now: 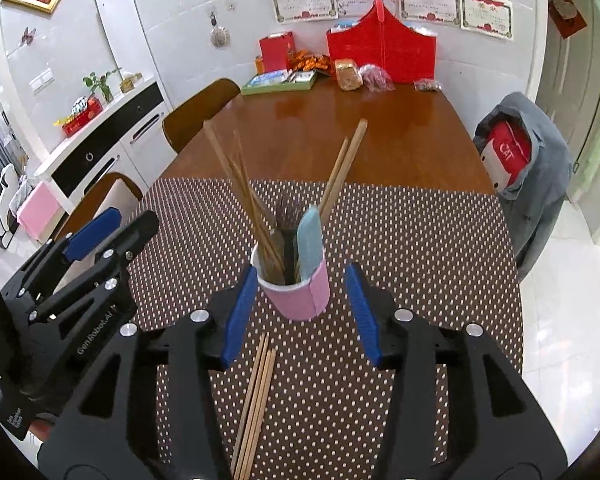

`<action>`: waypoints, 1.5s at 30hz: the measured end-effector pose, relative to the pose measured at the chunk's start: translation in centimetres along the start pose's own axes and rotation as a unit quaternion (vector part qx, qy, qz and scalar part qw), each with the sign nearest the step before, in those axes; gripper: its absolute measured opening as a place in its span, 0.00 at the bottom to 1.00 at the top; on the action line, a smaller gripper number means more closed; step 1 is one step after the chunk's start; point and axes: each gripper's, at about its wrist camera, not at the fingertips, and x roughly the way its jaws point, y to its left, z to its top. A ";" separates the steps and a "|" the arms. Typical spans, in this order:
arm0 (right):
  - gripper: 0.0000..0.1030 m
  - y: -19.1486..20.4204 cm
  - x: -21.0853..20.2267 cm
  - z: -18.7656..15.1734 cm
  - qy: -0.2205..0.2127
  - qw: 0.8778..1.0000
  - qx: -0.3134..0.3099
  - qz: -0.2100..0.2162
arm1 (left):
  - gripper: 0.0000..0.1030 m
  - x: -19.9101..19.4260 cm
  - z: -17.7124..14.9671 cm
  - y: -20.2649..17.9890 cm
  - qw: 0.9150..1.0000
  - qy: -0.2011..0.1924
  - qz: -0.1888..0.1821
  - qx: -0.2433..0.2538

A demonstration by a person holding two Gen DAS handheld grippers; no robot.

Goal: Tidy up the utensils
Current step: 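Withdraw both tools from the cup toward the remaining chopsticks, then close the right tool on another wooden chopstick and lift it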

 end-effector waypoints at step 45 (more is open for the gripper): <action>0.34 6.5 18.3 -12.6 0.220 0.972 -0.046 -0.072 | 0.47 6.1 -12.9 3.9 0.984 0.178 0.021 -0.009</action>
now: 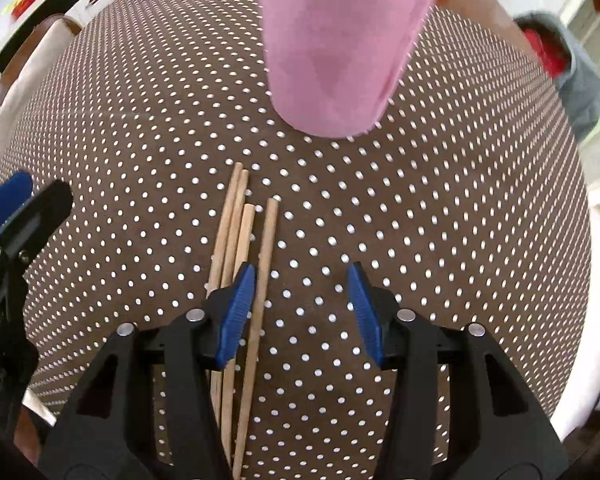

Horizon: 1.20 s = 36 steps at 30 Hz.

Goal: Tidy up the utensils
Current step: 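Close the right tool on another wooden chopstick and lift it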

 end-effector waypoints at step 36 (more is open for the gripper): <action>0.05 -9.5 -2.8 0.7 -0.017 0.994 0.081 0.077 | 0.66 8.7 1.3 -6.4 0.991 0.124 -0.045 0.026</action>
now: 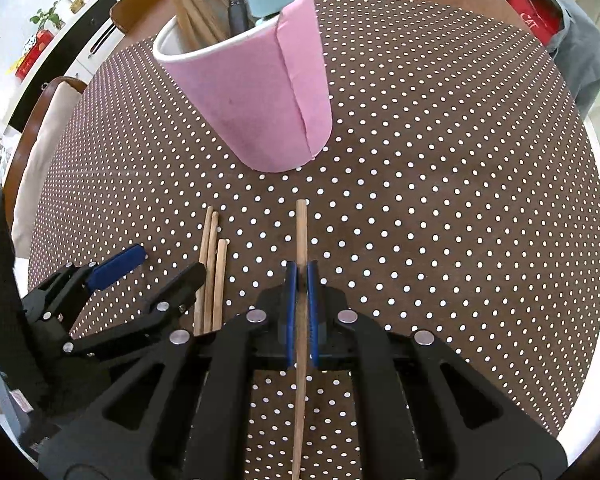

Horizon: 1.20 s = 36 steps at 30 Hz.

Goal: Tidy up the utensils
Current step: 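Close the right tool on another wooden chopstick and lift it, then carry the chopstick in the right tool over the pink cup and lower it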

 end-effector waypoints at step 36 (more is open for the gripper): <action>0.05 0.1 -12.1 1.3 -0.132 0.991 -0.013 0.031 | 0.06 -11.1 2.9 -0.5 0.983 -0.185 0.011 -0.008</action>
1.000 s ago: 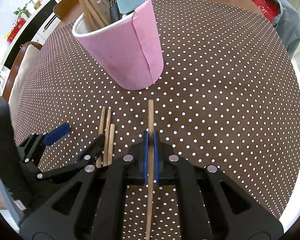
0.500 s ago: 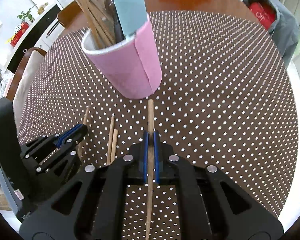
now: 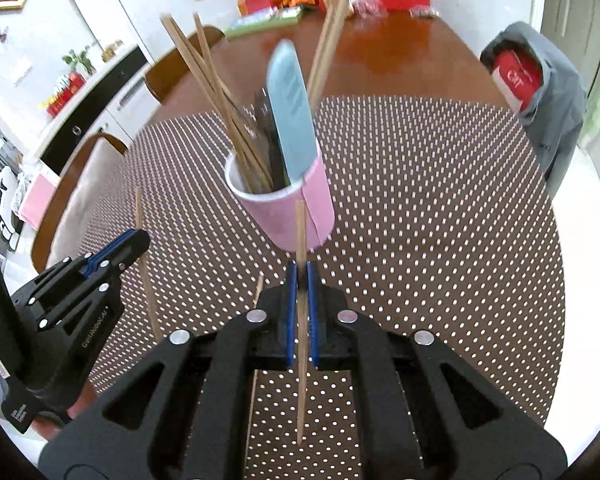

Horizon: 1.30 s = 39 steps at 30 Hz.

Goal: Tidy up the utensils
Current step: 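Carry the chopstick in the right tool over the pink cup and lower it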

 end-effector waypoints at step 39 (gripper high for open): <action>0.05 4.0 -13.3 12.3 -0.165 0.986 -0.016 -0.013 | 0.06 -14.2 12.9 -1.8 0.986 -0.161 -0.032 -0.004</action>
